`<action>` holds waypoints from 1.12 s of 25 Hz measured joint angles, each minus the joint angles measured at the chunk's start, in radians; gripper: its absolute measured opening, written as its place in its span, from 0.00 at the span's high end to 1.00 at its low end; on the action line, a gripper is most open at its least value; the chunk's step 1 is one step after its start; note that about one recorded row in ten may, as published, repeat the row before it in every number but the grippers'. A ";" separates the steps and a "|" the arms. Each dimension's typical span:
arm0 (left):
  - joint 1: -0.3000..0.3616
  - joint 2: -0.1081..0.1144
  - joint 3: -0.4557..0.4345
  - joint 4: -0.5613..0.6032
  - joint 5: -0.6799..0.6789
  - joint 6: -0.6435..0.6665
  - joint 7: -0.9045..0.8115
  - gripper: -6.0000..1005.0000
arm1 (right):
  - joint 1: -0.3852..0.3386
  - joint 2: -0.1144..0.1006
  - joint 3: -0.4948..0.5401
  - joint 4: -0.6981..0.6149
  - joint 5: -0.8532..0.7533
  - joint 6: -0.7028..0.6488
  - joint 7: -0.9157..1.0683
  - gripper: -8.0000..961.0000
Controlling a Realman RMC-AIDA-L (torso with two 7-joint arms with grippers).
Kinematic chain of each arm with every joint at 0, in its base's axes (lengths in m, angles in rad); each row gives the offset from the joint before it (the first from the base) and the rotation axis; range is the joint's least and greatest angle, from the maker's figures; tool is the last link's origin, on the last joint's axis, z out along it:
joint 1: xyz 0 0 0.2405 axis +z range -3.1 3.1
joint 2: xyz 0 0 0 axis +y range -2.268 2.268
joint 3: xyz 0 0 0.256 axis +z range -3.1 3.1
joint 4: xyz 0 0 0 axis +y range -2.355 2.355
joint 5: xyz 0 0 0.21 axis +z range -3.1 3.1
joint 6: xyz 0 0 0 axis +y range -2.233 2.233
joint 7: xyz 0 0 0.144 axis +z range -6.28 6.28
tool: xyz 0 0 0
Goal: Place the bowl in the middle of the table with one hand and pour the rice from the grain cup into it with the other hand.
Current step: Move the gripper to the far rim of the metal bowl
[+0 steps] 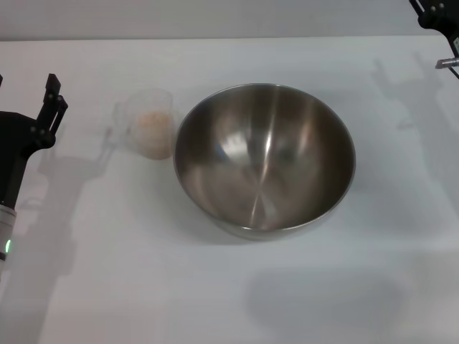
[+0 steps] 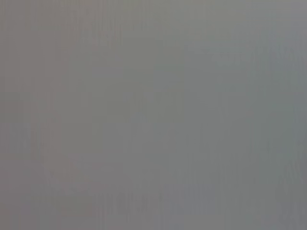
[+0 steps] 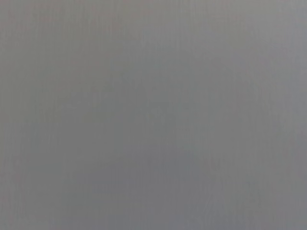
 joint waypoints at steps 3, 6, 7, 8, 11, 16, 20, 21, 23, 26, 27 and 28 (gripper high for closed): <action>-0.001 0.000 -0.001 0.000 0.000 0.000 0.000 0.19 | -0.004 -0.001 0.000 -0.031 0.000 0.014 0.011 0.18; -0.002 0.000 -0.001 0.001 0.000 0.000 0.000 0.20 | -0.017 -0.018 -0.004 -0.148 -0.063 0.150 0.102 0.18; -0.002 0.000 -0.001 0.001 0.000 0.000 0.000 0.20 | -0.017 -0.018 -0.004 -0.148 -0.063 0.150 0.102 0.18; -0.002 0.000 -0.001 0.000 0.000 0.000 0.001 0.20 | -0.023 -0.024 -0.003 -0.182 -0.094 0.191 0.134 0.18; 0.000 0.000 -0.001 0.003 0.000 0.000 0.001 0.20 | -0.058 -0.048 0.014 -0.372 -0.304 0.398 0.300 0.18; 0.000 0.000 -0.001 0.007 0.000 0.000 0.001 0.20 | -0.113 -0.044 0.092 -0.606 -0.665 0.641 0.548 0.18; 0.000 0.001 -0.001 0.009 0.000 -0.003 0.000 0.20 | -0.122 -0.042 0.100 -0.724 -0.902 0.790 0.751 0.18; -0.001 0.001 -0.001 0.009 0.000 -0.005 0.001 0.20 | -0.120 -0.041 0.096 -0.751 -0.974 0.834 0.815 0.18; -0.002 0.002 -0.001 0.009 0.000 -0.009 0.002 0.20 | -0.114 -0.035 0.099 -0.767 -1.070 0.879 0.884 0.18; -0.004 0.002 -0.001 0.009 -0.001 -0.010 0.002 0.20 | -0.102 0.000 0.209 -0.694 -1.105 0.792 0.820 0.18; -0.005 0.002 -0.001 0.010 -0.001 -0.011 0.001 0.20 | -0.102 0.000 0.209 -0.694 -1.105 0.792 0.820 0.18; -0.006 0.002 -0.001 0.011 -0.001 -0.011 0.001 0.20 | -0.100 0.005 0.255 -0.654 -1.084 0.726 0.765 0.18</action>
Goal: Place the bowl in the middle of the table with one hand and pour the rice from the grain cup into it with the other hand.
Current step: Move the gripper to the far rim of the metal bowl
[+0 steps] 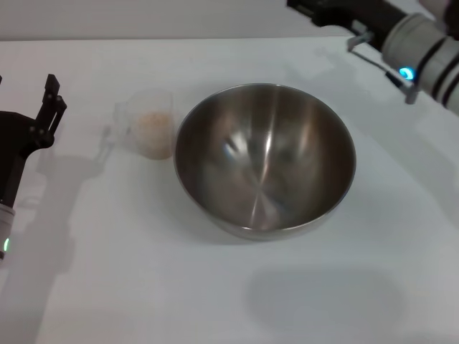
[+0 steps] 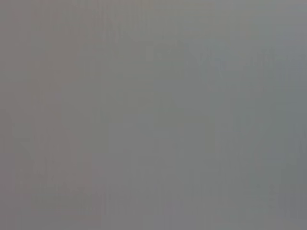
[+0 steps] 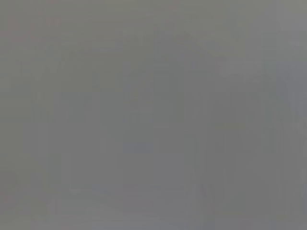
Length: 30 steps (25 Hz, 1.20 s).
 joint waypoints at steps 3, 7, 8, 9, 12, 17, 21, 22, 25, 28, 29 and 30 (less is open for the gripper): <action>-0.002 0.001 0.000 0.002 0.000 0.000 0.000 0.20 | -0.006 -0.003 0.099 0.100 0.118 -0.200 -0.179 0.18; -0.011 0.000 0.000 0.010 -0.001 -0.001 0.000 0.21 | -0.013 -0.005 0.153 0.143 0.150 -0.300 -0.328 0.18; -0.014 0.000 0.000 0.010 -0.001 -0.001 0.000 0.21 | -0.018 -0.003 0.170 0.147 0.151 -0.314 -0.389 0.18; -0.015 0.000 0.000 0.010 -0.001 -0.001 0.000 0.21 | -0.021 -0.001 0.181 0.147 0.153 -0.317 -0.440 0.18; -0.020 0.000 0.000 0.010 -0.001 -0.002 0.000 0.21 | -0.027 0.001 0.195 0.149 0.192 -0.308 -0.614 0.18; -0.026 0.001 0.000 0.010 0.000 -0.003 0.002 0.21 | -0.061 0.004 0.147 0.130 0.408 -0.330 -0.951 0.18; -0.026 0.001 0.000 0.010 0.001 -0.003 0.001 0.21 | -0.089 0.006 0.053 0.093 0.584 -0.329 -1.238 0.18; -0.025 0.000 0.000 0.010 0.001 -0.003 0.000 0.21 | -0.090 0.006 0.022 0.079 0.653 -0.306 -1.289 0.18; -0.020 0.000 0.000 0.007 0.001 -0.003 0.000 0.21 | -0.090 0.001 -0.031 -0.004 0.824 -0.144 -1.338 0.18; -0.019 -0.002 0.001 0.007 0.001 -0.003 -0.001 0.21 | -0.079 -0.003 -0.045 -0.145 0.863 0.162 -1.199 0.18; -0.019 -0.002 0.001 0.007 0.001 -0.003 -0.001 0.21 | -0.079 -0.003 -0.045 -0.145 0.863 0.162 -1.199 0.18; -0.018 -0.002 0.001 0.006 0.001 -0.003 -0.001 0.21 | -0.077 -0.003 -0.054 -0.192 0.864 0.256 -1.159 0.18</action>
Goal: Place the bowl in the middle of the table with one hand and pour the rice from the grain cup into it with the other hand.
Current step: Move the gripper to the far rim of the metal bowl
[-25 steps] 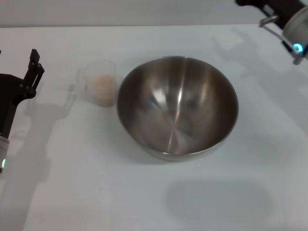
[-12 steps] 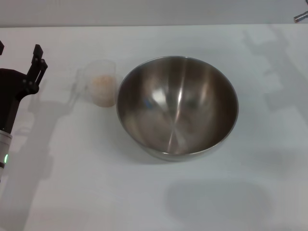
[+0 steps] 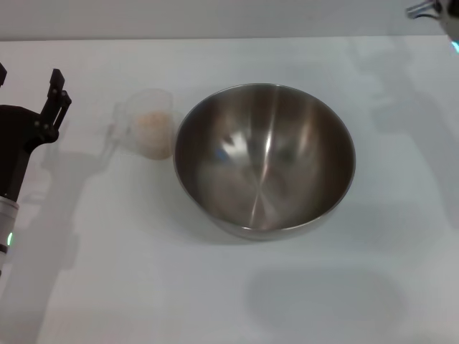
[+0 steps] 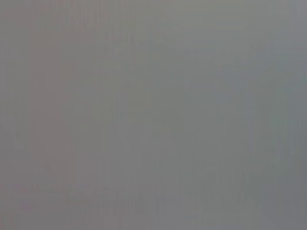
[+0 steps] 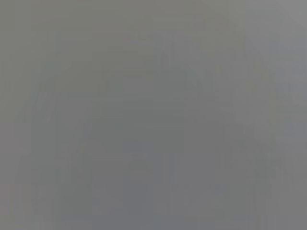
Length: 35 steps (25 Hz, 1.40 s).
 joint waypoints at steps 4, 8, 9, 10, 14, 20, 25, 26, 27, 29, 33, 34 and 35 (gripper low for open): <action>0.002 0.000 0.000 0.001 0.000 0.000 -0.001 0.22 | 0.011 -0.001 -0.038 -0.200 0.004 0.359 0.085 0.18; 0.002 0.000 0.001 0.002 0.000 0.000 -0.001 0.22 | 0.038 -0.002 -0.037 -0.396 0.051 0.763 0.099 0.18; 0.003 0.001 0.001 0.003 0.001 0.000 -0.001 0.22 | 0.048 -0.002 -0.030 -0.439 0.064 0.847 0.100 0.18; 0.003 0.001 0.001 0.003 0.001 0.000 -0.001 0.22 | 0.062 -0.002 -0.017 -0.484 0.076 0.947 0.101 0.18; 0.003 0.004 -0.002 0.005 0.000 0.000 0.000 0.22 | 0.150 -0.003 0.078 -0.587 0.128 1.300 0.106 0.18; 0.000 0.004 -0.008 0.020 -0.001 -0.001 0.006 0.22 | 0.290 -0.004 0.250 -0.533 0.210 1.640 0.107 0.18; -0.002 0.003 -0.015 0.029 -0.001 -0.003 0.001 0.22 | 0.346 -0.010 0.311 -0.400 0.214 1.706 0.088 0.18; -0.002 0.003 -0.015 0.029 -0.001 -0.003 0.001 0.22 | 0.350 -0.011 0.315 -0.380 0.214 1.706 0.084 0.18; -0.002 0.003 -0.015 0.029 -0.001 -0.003 0.001 0.22 | 0.353 -0.012 0.321 -0.360 0.214 1.706 0.079 0.18; -0.001 0.003 -0.015 0.029 -0.001 -0.003 0.002 0.22 | 0.356 -0.011 0.335 -0.322 0.217 1.698 0.060 0.18; -0.001 0.003 -0.015 0.030 -0.001 -0.003 0.005 0.23 | 0.359 -0.009 0.344 -0.261 0.221 1.674 0.034 0.18; -0.001 0.003 -0.015 0.030 -0.001 -0.003 0.006 0.23 | 0.360 -0.009 0.344 -0.245 0.221 1.667 0.030 0.18; -0.001 0.004 -0.015 0.030 -0.001 -0.002 0.006 0.23 | 0.361 -0.009 0.345 -0.231 0.222 1.661 0.026 0.18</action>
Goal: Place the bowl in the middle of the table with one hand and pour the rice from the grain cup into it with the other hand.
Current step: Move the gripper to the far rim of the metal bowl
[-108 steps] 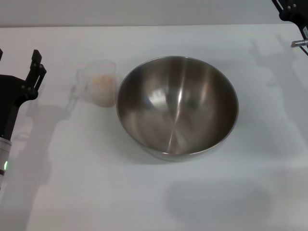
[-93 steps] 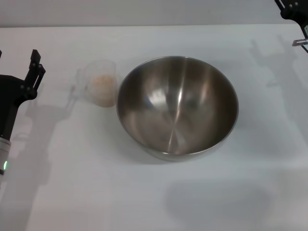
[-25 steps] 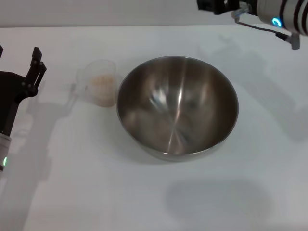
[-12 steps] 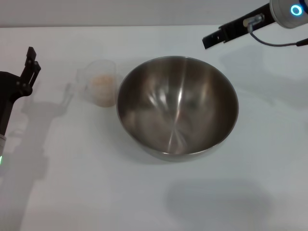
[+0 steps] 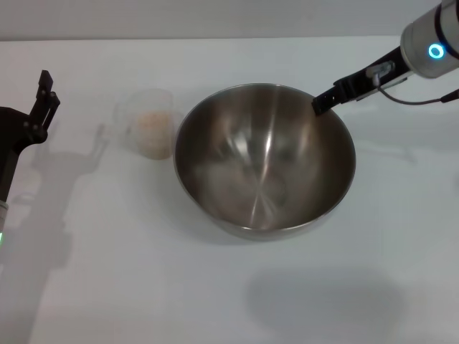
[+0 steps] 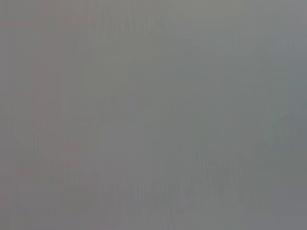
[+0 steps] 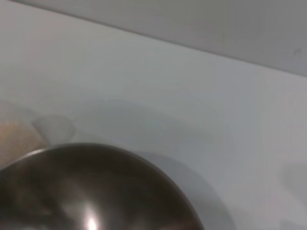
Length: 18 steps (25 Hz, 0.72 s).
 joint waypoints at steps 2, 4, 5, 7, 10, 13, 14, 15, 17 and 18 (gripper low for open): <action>0.000 0.000 0.000 0.000 0.000 0.001 0.000 0.23 | 0.002 0.001 0.003 0.035 0.009 -0.018 -0.015 0.18; 0.000 0.000 0.000 0.000 0.000 0.000 0.000 0.23 | 0.006 0.001 0.007 0.071 0.026 -0.035 -0.035 0.18; 0.001 0.000 0.000 0.000 0.000 -0.001 0.000 0.23 | 0.009 0.001 0.008 0.092 0.038 -0.045 -0.047 0.18; 0.001 0.001 0.000 0.000 0.000 -0.001 -0.001 0.23 | 0.017 0.001 0.008 0.133 0.057 -0.064 -0.070 0.18; 0.001 0.000 0.000 0.000 0.000 -0.001 -0.002 0.23 | 0.033 0.001 0.008 0.195 0.062 -0.083 -0.094 0.18; 0.003 0.000 0.000 0.000 0.000 -0.001 -0.005 0.23 | 0.039 0.003 0.009 0.222 0.063 -0.091 -0.101 0.21; 0.003 -0.001 0.000 0.000 0.000 0.000 -0.006 0.23 | 0.039 0.003 0.008 0.223 0.064 -0.093 -0.102 0.23; 0.004 -0.001 0.000 0.000 0.000 0.000 -0.006 0.23 | 0.039 0.003 0.007 0.222 0.064 -0.093 -0.103 0.26; 0.004 -0.001 0.000 0.000 0.000 0.002 -0.006 0.23 | 0.037 0.003 0.006 0.219 0.064 -0.093 -0.109 0.31; 0.004 -0.001 0.000 0.000 0.000 0.002 -0.006 0.23 | 0.037 0.004 0.006 0.219 0.064 -0.093 -0.112 0.33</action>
